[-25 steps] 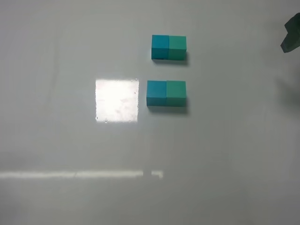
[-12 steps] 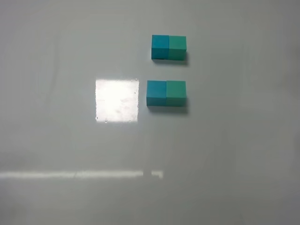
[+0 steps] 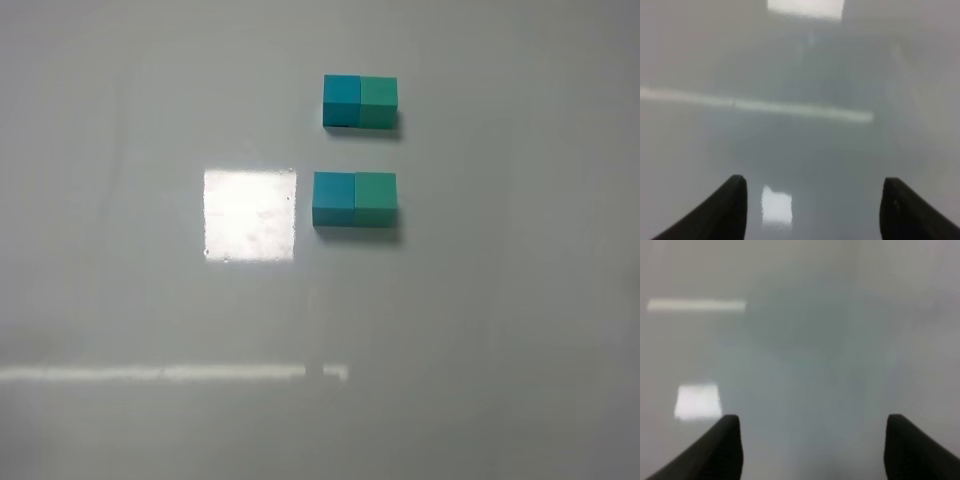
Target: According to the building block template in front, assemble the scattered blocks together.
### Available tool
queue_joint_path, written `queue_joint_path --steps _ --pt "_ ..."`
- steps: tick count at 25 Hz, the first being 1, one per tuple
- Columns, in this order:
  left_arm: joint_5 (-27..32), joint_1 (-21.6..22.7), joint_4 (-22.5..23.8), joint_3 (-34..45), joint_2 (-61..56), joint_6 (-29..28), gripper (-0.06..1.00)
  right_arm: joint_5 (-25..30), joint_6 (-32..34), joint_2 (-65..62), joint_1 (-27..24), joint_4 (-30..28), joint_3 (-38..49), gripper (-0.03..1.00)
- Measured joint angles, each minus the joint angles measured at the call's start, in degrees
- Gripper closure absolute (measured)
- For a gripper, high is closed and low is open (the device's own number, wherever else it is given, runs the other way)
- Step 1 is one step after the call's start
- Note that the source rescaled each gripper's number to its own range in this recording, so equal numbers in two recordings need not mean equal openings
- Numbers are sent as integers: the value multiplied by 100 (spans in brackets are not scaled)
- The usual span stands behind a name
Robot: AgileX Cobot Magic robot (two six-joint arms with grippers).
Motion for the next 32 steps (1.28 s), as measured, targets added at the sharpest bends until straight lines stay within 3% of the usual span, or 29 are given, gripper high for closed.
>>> queue_joint_path --steps 11,19,32 --pt "0 0 0 0 0 -5 43 -133 -37 -2441 0 794 1784 45" --pt "0 0 0 0 0 -5 43 52 -80 -3537 0 814 2110 45" --pt "0 0 0 0 -1 -11 43 178 -80 -3603 84 677 2240 45"
